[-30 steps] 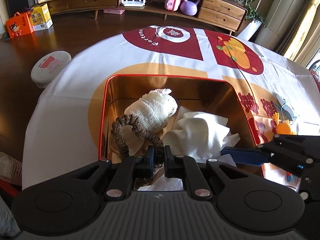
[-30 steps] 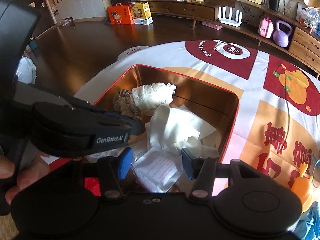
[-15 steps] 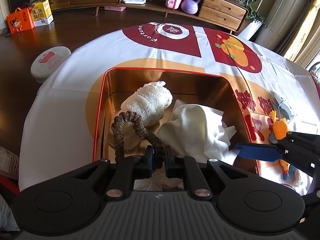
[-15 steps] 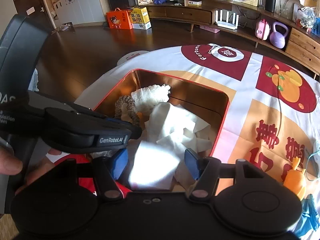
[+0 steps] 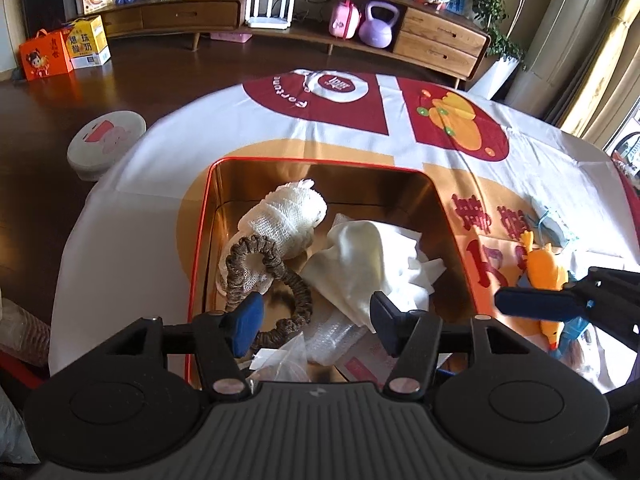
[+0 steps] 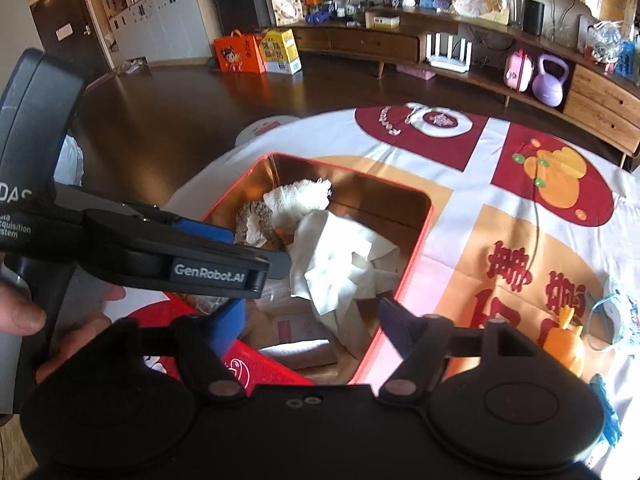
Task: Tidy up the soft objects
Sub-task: 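Withdraw both grippers from the tin toward the duck and blue glove, then grasp the yellow rubber duck with the left gripper while the right gripper grasps the blue glove, then lift and carry the duck and blue glove in both grippers over the red tin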
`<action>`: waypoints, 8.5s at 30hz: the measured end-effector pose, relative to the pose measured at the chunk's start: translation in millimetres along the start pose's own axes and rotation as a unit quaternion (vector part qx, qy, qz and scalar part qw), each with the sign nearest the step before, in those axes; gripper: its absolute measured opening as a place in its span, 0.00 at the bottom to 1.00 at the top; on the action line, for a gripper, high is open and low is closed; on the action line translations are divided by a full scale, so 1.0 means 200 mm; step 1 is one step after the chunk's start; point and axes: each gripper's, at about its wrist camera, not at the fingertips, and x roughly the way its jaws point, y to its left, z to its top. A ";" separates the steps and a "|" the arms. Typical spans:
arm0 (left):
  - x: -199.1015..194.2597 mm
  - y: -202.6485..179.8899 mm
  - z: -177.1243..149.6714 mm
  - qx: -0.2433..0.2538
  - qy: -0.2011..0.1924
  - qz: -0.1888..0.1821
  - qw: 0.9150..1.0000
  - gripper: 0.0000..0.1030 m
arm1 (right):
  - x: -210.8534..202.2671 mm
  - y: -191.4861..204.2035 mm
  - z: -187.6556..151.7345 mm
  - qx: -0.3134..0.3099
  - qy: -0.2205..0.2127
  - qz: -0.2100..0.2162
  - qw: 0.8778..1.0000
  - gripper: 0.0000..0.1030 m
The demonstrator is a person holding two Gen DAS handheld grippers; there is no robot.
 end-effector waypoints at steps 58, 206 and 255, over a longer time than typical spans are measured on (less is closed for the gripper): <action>-0.35 -0.81 -0.21 0.057 -0.144 -0.070 0.985 0.82 | -0.78 -0.64 -0.64 0.067 -0.112 -0.090 0.987 1.00; -0.02 -0.63 -0.13 -0.002 -0.047 -0.107 0.993 0.29 | -0.39 -0.68 -0.37 0.063 -0.055 -0.062 0.995 0.00; -0.23 0.09 0.02 0.007 -0.043 0.015 0.999 0.29 | 0.00 0.01 0.12 -0.025 -0.028 0.004 0.999 0.03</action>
